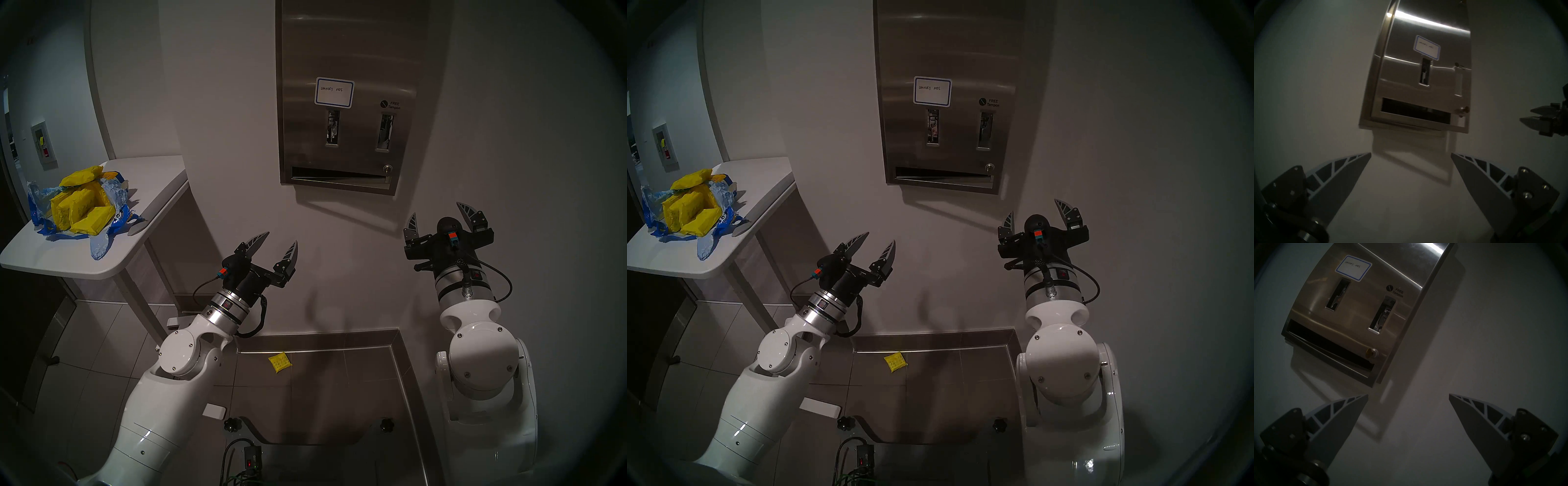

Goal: Open the dispenser door, put the pads inside, close the door

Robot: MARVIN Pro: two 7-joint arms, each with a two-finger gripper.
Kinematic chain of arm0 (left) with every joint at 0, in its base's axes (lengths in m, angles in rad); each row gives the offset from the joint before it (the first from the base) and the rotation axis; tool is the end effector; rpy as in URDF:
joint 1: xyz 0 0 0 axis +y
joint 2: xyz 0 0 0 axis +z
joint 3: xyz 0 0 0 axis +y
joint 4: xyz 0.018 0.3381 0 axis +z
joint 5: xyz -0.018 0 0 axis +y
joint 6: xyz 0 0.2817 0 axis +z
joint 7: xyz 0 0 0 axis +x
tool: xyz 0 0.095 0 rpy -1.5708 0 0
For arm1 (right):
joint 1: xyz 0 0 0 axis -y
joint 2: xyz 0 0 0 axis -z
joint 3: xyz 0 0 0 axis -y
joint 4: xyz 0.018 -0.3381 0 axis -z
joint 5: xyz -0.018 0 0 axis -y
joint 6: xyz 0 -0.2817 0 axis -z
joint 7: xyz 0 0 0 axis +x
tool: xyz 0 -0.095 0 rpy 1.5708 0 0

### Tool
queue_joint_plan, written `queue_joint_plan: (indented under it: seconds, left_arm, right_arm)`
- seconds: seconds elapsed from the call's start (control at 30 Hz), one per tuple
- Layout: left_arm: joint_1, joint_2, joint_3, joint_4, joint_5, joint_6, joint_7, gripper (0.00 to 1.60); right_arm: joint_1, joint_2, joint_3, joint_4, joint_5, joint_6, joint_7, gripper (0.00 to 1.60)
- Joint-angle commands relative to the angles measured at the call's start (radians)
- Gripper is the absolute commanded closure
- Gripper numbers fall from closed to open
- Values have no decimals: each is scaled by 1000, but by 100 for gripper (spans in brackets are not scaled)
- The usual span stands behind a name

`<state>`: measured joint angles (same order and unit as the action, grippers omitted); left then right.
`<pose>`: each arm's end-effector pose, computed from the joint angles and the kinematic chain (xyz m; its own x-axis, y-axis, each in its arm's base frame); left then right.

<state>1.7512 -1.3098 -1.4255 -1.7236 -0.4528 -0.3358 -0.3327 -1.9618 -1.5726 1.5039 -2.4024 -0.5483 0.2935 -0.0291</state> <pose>0.3163 0.0002 -0.3316 -0.2252 0.2549 0.9404 -0.4640 -0.8768 0.1265 0.2423 0.0035 -0.1969 -0.1164 0.4691 0.8754 -0.1978 -0.8747 0.4424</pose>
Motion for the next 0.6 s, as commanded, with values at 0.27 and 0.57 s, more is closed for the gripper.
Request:
queue_joint_plan:
  seconds: [0.27, 0.57]
  left_arm:
    - [0, -119, 10, -54, 164, -42, 240, 0]
    - [3, -151, 28, -59, 256, -35, 358, 0]
  right_arm:
    - [171, 21, 12, -41, 23, -46, 36, 160]
    - [265, 51, 72, -41, 45, -61, 88, 160]
